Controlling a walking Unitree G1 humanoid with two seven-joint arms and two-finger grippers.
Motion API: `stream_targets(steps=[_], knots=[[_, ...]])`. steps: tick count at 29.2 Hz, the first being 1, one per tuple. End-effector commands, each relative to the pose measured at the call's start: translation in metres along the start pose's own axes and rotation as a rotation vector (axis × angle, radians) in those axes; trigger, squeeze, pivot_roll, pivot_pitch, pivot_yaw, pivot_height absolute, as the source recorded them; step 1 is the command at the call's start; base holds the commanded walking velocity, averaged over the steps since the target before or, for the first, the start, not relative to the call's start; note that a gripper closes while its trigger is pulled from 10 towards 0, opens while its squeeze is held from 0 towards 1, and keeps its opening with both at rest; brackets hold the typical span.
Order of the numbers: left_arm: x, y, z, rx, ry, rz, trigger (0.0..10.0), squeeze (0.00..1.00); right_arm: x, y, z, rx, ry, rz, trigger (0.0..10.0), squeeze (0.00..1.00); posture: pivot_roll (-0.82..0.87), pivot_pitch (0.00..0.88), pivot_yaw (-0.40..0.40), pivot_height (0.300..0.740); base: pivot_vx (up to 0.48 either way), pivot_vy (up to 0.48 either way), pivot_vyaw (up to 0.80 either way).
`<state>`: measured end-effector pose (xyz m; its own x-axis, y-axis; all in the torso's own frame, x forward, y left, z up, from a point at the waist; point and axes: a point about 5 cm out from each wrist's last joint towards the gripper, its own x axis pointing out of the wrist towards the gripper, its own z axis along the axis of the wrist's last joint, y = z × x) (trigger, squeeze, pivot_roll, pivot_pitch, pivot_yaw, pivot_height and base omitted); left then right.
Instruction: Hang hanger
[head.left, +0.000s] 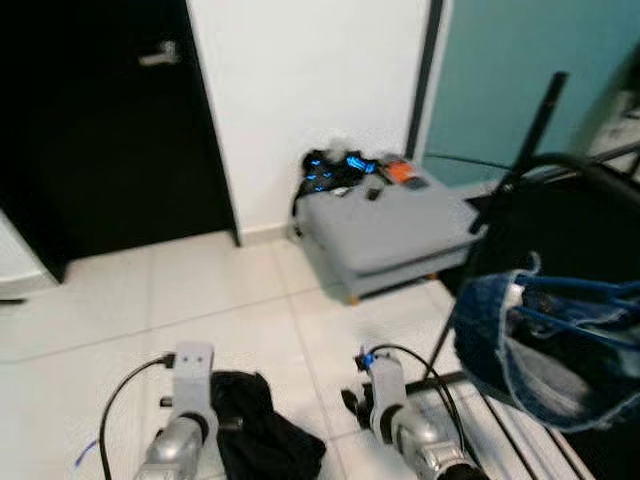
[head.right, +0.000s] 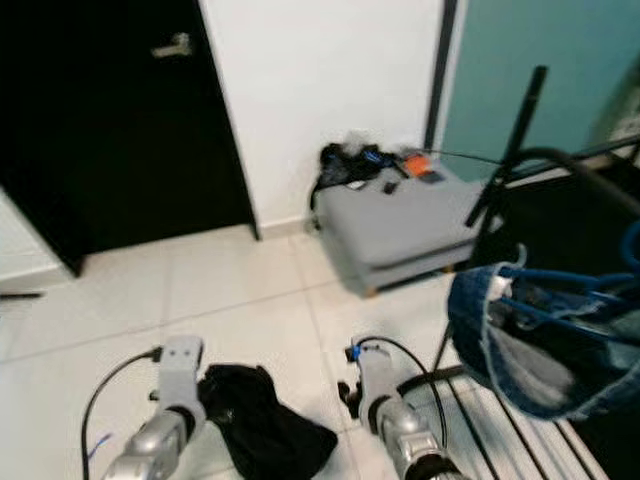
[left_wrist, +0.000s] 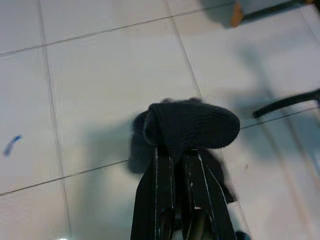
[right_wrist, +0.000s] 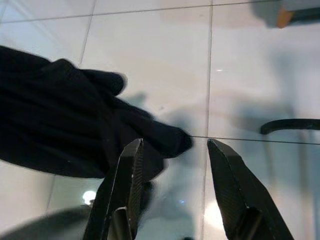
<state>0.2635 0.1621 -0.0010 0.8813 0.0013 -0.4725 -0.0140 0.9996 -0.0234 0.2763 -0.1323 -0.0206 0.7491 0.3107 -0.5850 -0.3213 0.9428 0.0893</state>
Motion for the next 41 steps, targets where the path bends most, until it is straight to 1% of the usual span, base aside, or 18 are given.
stream_targets(steps=[1,3,7,9,10,12,14,20,25,27,28,29,31,32,33,34,38,41], knots=[[0.002,0.001,0.004,0.043,-0.017,0.011,10.0,0.00,0.000,0.000,0.001,0.013,-0.001,-0.001,10.0,0.00,0.05,0.068,0.035,0.740,0.000,0.000,0.80],[0.003,0.000,0.006,0.053,-0.026,0.009,10.0,0.00,0.000,-0.002,0.001,0.019,-0.004,-0.011,10.0,0.00,0.04,0.063,0.040,0.740,0.000,0.000,0.80],[0.004,0.001,0.009,0.041,-0.029,0.003,10.0,0.00,0.000,-0.003,0.002,0.024,-0.009,-0.016,10.0,0.00,0.04,0.062,0.044,0.740,0.000,0.000,0.80],[0.004,0.007,0.009,0.019,-0.003,0.023,10.0,0.00,0.000,-0.002,0.003,0.025,-0.016,-0.016,10.0,0.00,0.03,0.058,0.057,0.740,0.000,0.000,0.80],[0.004,0.007,0.009,0.019,-0.003,0.023,10.0,0.00,0.000,-0.002,0.003,0.025,-0.016,-0.016,10.0,0.00,0.03,0.058,0.057,0.740,0.000,0.000,0.80],[0.004,0.013,0.008,-0.027,0.012,0.057,10.0,0.00,0.000,-0.002,0.004,0.026,-0.020,-0.018,10.0,0.00,0.03,0.057,0.060,0.740,0.000,0.000,0.80],[0.004,0.017,0.010,-0.055,0.000,0.073,10.0,0.00,0.001,-0.002,0.004,0.028,-0.021,-0.018,10.0,0.00,0.04,0.050,0.052,0.740,0.000,0.000,0.80],[0.002,0.022,0.014,-0.024,-0.023,0.104,10.0,0.00,0.002,0.001,0.006,0.013,-0.022,0.003,10.0,0.00,0.06,0.047,0.039,0.740,0.000,0.000,0.80],[0.001,0.025,0.014,-0.036,-0.026,0.114,10.0,0.00,0.003,0.003,0.007,0.011,-0.023,0.008,10.0,0.00,0.07,0.040,0.027,0.740,0.000,0.000,0.80],[0.001,0.024,0.014,-0.042,-0.028,0.116,10.0,0.00,0.003,0.003,0.007,0.011,-0.023,0.010,10.0,0.00,0.07,0.040,0.019,0.740,0.000,0.000,0.80],[0.001,0.024,0.015,-0.070,-0.036,0.112,10.0,0.00,0.003,0.004,0.007,0.009,-0.023,0.014,10.0,0.00,0.07,0.040,0.016,0.740,0.000,0.000,0.80],[0.001,0.023,0.016,-0.042,-0.043,0.120,10.0,0.00,0.003,0.004,0.007,0.004,-0.022,0.021,10.0,0.00,0.07,0.041,0.007,0.740,0.000,0.000,0.80],[0.002,0.016,0.016,-0.105,-0.057,0.073,10.0,0.00,0.004,0.006,0.009,-0.009,-0.025,0.035,10.0,0.00,0.07,0.036,0.004,0.740,0.000,0.000,0.80],[0.002,0.016,0.016,-0.105,-0.057,0.073,10.0,0.00,0.004,0.006,0.009,-0.009,-0.025,0.035,10.0,0.00,0.07,0.036,0.004,0.740,0.000,0.000,0.80],[0.002,0.013,0.016,-0.148,-0.062,0.068,10.0,0.00,0.004,0.006,0.010,-0.013,-0.027,0.037,10.0,0.00,0.06,0.028,0.007,0.740,0.000,0.000,0.80],[0.001,0.012,0.015,-0.157,-0.064,0.071,10.0,0.00,0.004,0.006,0.011,-0.016,-0.029,0.038,10.0,0.00,0.06,0.023,0.009,0.740,0.000,0.000,0.80],[-0.004,0.010,0.013,-0.166,-0.086,0.052,10.0,0.00,0.003,0.002,0.011,-0.014,-0.034,0.022,10.0,0.00,0.06,0.006,0.008,0.740,0.000,0.000,0.80],[-0.005,0.013,0.010,-0.157,-0.079,0.072,10.0,0.00,0.002,0.000,0.010,0.001,-0.034,0.015,10.0,0.00,0.07,0.000,0.003,0.740,0.000,0.000,0.80]])
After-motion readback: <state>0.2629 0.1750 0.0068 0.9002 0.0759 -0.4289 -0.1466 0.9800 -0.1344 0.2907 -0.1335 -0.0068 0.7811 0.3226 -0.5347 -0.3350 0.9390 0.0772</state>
